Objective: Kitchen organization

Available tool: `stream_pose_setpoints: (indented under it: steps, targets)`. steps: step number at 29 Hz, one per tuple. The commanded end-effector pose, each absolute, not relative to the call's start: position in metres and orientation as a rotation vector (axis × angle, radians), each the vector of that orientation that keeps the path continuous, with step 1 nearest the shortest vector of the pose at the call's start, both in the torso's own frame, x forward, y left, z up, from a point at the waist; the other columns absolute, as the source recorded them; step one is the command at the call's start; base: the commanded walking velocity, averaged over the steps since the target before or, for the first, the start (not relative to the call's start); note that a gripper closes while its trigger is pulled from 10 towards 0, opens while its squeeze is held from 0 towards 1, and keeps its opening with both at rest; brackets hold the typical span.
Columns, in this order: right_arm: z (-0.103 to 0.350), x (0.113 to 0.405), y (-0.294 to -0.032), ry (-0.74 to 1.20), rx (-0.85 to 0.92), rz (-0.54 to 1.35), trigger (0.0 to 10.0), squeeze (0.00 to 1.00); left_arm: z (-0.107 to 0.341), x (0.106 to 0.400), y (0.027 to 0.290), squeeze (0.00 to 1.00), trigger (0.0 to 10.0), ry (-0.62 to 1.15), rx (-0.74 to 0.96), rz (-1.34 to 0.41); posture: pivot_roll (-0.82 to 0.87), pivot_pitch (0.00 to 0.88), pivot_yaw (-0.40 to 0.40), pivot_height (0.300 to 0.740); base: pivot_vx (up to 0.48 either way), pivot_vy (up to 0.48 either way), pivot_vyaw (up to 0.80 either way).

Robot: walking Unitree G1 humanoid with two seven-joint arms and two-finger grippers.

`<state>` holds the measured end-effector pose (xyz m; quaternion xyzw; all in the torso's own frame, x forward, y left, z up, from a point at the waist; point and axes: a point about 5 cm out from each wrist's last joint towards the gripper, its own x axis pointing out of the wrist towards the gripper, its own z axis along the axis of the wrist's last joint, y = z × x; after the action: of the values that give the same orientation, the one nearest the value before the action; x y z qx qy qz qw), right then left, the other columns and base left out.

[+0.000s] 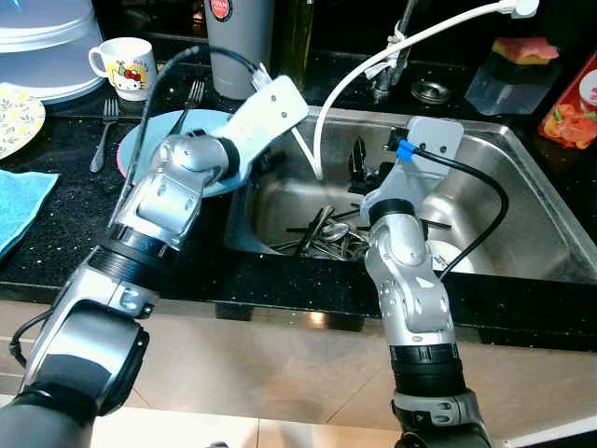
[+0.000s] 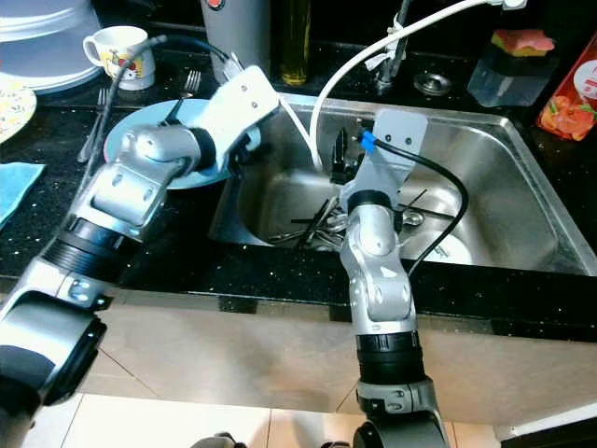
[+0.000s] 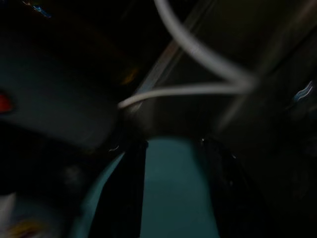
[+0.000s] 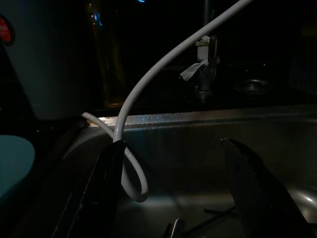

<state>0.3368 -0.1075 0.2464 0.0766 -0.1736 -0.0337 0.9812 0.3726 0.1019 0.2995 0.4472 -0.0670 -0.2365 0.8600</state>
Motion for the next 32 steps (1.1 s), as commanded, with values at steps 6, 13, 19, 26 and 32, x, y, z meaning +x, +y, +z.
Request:
stream_pose_setpoints:
  steps: [6, 13, 19, 26, 32]
  targets:
    - [0.242, 0.338, -0.108, -0.341, 0.172, -0.063, 10.0, 0.00, 0.292, 0.371, 0.131, 0.00, 10.0, -0.047, 1.056, -0.337, 0.32, 0.104, -0.051, 0.740, 0.000, 0.000, 0.00]
    - [0.246, 0.340, -0.104, -0.358, 0.193, -0.067, 10.0, 0.00, 0.297, 0.399, 0.178, 0.00, 10.0, 0.080, 0.689, 0.005, 0.31, 0.081, -0.033, 0.740, 0.000, 0.000, 0.00]
    - [0.258, 0.342, -0.101, -0.395, 0.203, -0.061, 10.0, 0.00, 0.277, 0.414, 0.188, 0.00, 10.0, 0.215, 0.377, 0.079, 0.29, 0.086, -0.020, 0.740, 0.000, 0.000, 0.00]
    - [0.263, 0.340, -0.098, -0.411, 0.207, -0.048, 10.0, 0.00, 0.275, 0.421, 0.188, 0.00, 10.0, 0.261, 0.255, 0.053, 0.28, 0.105, 0.000, 0.740, 0.000, 0.000, 0.00]
    - [0.262, 0.340, -0.092, -0.403, 0.217, -0.027, 10.0, 0.00, 0.277, 0.422, 0.194, 0.00, 10.0, 0.280, 0.198, 0.062, 0.30, 0.128, -0.002, 0.740, 0.000, 0.000, 0.00]
